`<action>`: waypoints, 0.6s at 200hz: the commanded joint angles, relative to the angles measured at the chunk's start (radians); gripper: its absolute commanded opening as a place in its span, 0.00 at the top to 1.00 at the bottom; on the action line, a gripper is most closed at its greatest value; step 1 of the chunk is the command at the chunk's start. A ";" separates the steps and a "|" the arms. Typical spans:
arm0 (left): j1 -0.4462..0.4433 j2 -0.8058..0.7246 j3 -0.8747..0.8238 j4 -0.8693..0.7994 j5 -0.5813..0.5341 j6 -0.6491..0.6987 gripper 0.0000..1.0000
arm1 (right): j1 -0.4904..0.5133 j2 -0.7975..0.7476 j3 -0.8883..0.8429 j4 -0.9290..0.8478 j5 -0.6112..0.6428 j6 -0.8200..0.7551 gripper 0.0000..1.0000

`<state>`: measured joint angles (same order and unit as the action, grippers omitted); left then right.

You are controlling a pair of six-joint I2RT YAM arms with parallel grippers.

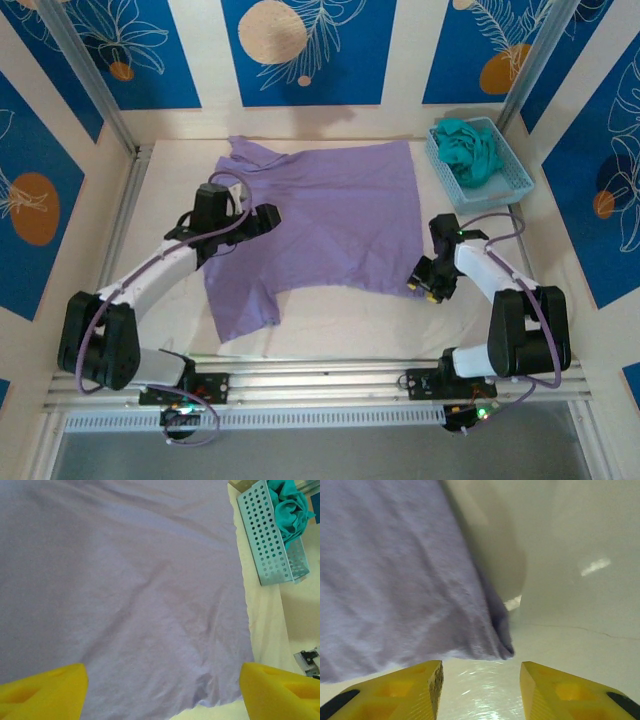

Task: Fold the inside-out t-shirt

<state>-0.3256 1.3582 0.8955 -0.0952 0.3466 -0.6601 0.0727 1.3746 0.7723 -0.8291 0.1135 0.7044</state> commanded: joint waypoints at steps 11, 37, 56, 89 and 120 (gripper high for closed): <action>0.003 -0.056 -0.012 -0.075 -0.064 0.079 0.21 | -0.001 0.035 -0.030 0.044 0.009 0.027 0.57; 0.003 -0.062 -0.016 -0.093 -0.066 0.090 0.20 | -0.006 0.077 -0.023 0.112 -0.009 0.018 0.60; 0.003 -0.070 -0.031 -0.126 -0.064 0.094 0.21 | -0.012 0.106 -0.016 0.146 -0.025 0.012 0.68; -0.008 -0.152 -0.084 -0.309 -0.146 0.111 0.21 | -0.020 0.102 -0.027 0.161 -0.014 -0.001 0.88; -0.063 -0.303 -0.188 -0.545 -0.333 0.043 0.23 | -0.028 0.025 -0.024 0.188 -0.033 -0.020 1.00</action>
<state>-0.3435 1.1606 0.7773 -0.3889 0.1787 -0.5743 0.0517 1.4631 0.7502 -0.6750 0.1043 0.7006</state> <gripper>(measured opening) 0.774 0.037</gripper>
